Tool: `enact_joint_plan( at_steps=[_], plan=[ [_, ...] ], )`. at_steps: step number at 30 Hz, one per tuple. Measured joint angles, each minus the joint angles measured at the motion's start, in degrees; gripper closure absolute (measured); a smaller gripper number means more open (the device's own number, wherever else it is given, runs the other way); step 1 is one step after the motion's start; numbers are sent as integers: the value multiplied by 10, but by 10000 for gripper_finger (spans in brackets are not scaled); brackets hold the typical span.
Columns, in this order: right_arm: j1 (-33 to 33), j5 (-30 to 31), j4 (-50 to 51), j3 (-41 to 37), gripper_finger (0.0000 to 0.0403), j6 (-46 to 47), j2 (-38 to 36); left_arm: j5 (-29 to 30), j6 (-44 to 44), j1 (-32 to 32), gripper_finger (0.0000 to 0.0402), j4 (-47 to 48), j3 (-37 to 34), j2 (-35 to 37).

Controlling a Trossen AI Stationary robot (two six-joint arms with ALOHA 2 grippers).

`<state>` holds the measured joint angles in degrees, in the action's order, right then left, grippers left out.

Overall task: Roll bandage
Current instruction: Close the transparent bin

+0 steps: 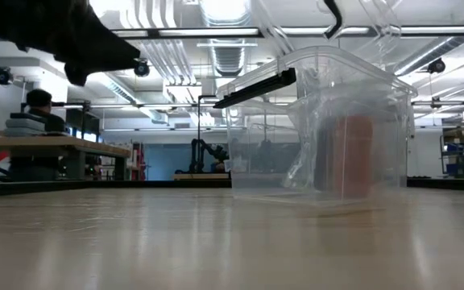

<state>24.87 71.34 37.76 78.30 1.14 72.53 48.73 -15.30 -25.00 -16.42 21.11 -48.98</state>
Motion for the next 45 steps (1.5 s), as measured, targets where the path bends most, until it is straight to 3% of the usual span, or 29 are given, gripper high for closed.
enact_joint_plan(
  at_steps=[7, 13, 19, 24, 32, 35, 40, 45],
  plan=[
    [-1, 67, -61, 0, 389, -124, 90, -36, -35, -1, 248, -18, -22, 3],
    [-1, 67, -62, 0, 389, -241, 147, -91, -32, 0, 236, -77, -23, -11],
    [0, 68, -32, 0, 389, -310, 177, -93, 26, 1, 239, -184, -23, -37],
    [8, 75, 88, 0, 389, -249, 183, -91, 63, 11, 251, -248, -23, -82],
    [64, 83, 313, 0, 389, -48, 182, -109, 142, 50, 264, -312, 21, -149],
    [94, 78, 333, -8, 389, 11, 183, -155, 190, 50, 252, -309, 59, -164],
    [145, 88, 334, -35, 389, 16, 184, -239, 209, 49, 215, -272, 150, -206],
    [152, 100, 335, -42, 389, 22, 184, -244, 238, 45, 176, -146, 257, -274]
  ],
)
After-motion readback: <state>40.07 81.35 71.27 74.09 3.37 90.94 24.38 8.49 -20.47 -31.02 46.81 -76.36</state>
